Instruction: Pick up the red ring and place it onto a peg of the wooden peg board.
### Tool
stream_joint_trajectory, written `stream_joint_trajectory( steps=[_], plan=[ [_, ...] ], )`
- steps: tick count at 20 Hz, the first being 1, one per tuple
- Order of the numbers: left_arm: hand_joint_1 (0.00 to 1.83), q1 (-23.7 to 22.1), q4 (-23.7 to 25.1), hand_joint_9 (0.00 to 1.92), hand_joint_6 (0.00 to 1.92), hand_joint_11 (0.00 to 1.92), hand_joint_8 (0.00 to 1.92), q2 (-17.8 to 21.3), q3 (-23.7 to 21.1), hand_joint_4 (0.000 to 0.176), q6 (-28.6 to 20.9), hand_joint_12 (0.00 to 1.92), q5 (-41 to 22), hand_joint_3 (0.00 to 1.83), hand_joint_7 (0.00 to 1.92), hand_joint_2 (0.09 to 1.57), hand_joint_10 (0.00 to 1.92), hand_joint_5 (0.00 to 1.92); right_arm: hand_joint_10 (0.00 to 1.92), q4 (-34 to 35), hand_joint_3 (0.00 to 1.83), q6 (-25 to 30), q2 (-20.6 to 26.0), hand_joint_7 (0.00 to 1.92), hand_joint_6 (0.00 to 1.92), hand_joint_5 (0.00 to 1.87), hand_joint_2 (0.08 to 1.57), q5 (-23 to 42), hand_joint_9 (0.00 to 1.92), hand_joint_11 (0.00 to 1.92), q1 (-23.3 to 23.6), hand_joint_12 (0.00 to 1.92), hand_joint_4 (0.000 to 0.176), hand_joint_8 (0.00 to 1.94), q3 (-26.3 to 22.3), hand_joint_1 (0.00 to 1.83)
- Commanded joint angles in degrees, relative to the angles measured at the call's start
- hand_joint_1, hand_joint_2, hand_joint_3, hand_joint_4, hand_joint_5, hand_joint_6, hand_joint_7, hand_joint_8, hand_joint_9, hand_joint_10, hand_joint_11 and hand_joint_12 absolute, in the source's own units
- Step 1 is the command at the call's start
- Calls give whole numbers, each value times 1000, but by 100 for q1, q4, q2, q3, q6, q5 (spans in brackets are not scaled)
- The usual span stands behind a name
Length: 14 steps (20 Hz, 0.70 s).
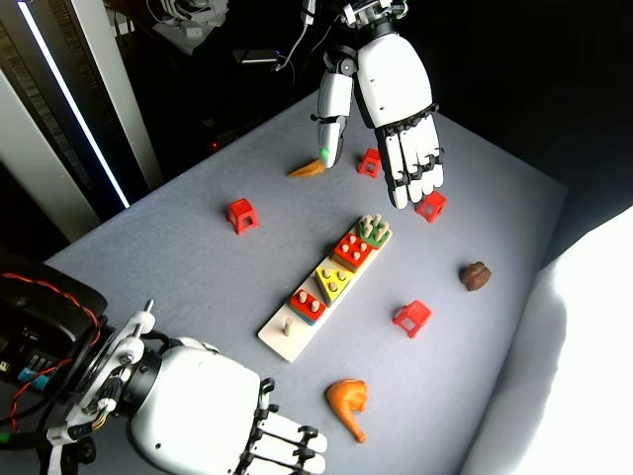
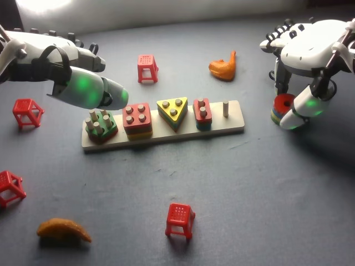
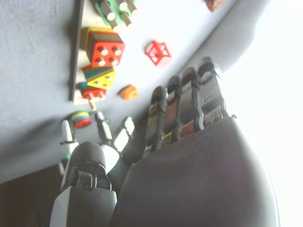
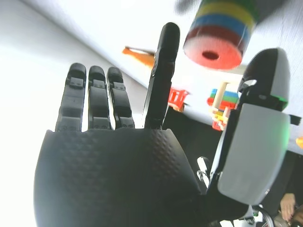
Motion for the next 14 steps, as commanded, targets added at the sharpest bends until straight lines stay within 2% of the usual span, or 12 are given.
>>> stream_joint_trajectory(
  steps=[1,2,3,4,5,8,14],
  plan=[
    [0,-62,277,39,9,0,7,-19,9,0,21,0,-212,0,79,1266,7,122,0,-111,20,-4,26,9,49,1053,765,420,0,0,20,0,172,3,20,845],
    [0,-62,277,42,8,3,5,-19,9,0,21,1,-212,0,77,1264,7,121,0,-127,11,-5,25,8,29,1082,791,422,0,0,13,0,171,1,21,860],
    [0,-63,277,44,7,0,7,-21,9,0,21,0,-212,0,82,1263,7,119,0,-136,16,-4,24,27,28,1108,822,424,0,0,10,0,142,6,21,907],
    [0,-64,277,58,15,14,13,-21,9,0,21,6,-212,1,101,1267,12,145,0,-138,12,-3,23,78,303,1274,944,424,0,0,10,0,169,5,21,1056],
    [0,-64,277,40,6,2,5,-21,9,0,21,0,-212,0,86,1265,4,127,0,-140,4,-3,17,171,291,1356,959,428,0,0,9,0,175,10,22,1108],
    [0,-66,277,82,12,21,16,-21,9,0,21,10,-212,0,128,1266,17,152,0,-141,0,-3,12,297,194,1429,955,428,0,0,12,0,174,4,20,1131],
    [0,-67,277,31,0,1,0,-21,9,0,21,1,-212,3,82,1274,0,132,0,-142,1,59,33,334,184,1428,958,317,0,0,290,0,176,10,-2,1126]
  ],
)
